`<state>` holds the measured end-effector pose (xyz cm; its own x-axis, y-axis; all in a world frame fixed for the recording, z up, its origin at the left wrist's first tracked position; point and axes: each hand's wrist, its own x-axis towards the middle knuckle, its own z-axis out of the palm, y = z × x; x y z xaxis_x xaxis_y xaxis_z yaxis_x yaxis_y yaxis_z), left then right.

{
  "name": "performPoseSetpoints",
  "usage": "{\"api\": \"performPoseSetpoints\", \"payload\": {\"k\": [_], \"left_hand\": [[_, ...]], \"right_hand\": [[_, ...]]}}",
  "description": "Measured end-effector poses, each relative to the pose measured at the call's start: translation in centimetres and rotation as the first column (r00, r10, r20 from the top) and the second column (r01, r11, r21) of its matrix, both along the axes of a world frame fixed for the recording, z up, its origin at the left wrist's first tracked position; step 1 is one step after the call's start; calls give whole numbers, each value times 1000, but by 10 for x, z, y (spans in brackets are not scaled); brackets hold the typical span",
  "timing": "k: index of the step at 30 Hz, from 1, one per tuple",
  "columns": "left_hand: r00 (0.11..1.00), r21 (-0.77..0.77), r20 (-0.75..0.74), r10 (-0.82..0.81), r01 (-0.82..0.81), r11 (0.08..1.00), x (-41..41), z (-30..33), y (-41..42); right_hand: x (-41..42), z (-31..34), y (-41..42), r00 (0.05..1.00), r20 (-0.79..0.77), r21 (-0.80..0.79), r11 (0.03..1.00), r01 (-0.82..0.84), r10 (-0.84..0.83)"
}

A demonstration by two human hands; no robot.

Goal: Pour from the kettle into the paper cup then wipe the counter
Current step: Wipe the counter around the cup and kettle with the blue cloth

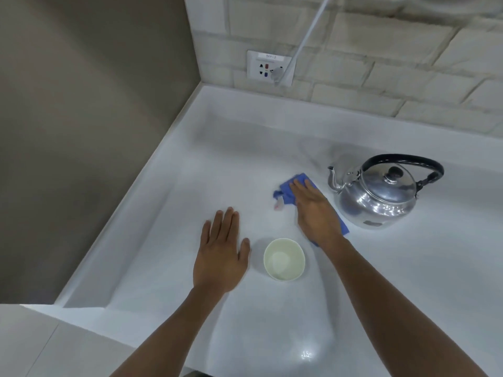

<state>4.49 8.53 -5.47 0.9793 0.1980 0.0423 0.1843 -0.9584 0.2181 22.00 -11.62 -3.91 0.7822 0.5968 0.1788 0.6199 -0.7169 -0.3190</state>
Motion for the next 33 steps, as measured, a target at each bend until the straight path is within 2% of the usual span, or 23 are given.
{"api": "performPoseSetpoints", "payload": {"k": [3, 7, 9, 12, 16, 18, 22, 27, 33], "left_hand": [[1000, -6, -2, -3, 3, 1000, 0, 0, 0], [1000, -6, 4, 0, 0, 1000, 0, -1, 1], [1000, -10, 2, 4, -4, 1000, 0, -1, 1], [1000, -7, -1, 4, -4, 1000, 0, -2, 1], [1000, 0, -3, 6, -6, 1000, 0, -1, 1], [1000, 0, 1, 4, -4, 1000, 0, -1, 1], [1000, -1, 0, -5, 5, 1000, 0, -2, 2], [1000, -5, 14, -6, 6, 1000, -1, -2, 2], [1000, -2, 8, -7, 7, 1000, 1, -3, 2]], "right_hand": [[7, -6, 17, 1000, -28, -28, 1000, 13, -14], [-27, -28, -4, 984, -18, -153, 972, -176, 175], [-38, -26, -20, 993, -9, -80, 990, -120, 120], [-35, -11, -17, 996, -50, 44, 996, 80, -78], [-5, -4, 9, 971, -61, -3, 973, 232, -232], [-6, -7, 15, 979, -47, -24, 980, 200, -201], [-44, -13, -7, 999, -17, -56, 997, -45, 45], [-41, -14, -38, 996, -38, 59, 994, 87, -85], [-15, 8, 9, 997, -1, 7, 997, 81, -81]]}}
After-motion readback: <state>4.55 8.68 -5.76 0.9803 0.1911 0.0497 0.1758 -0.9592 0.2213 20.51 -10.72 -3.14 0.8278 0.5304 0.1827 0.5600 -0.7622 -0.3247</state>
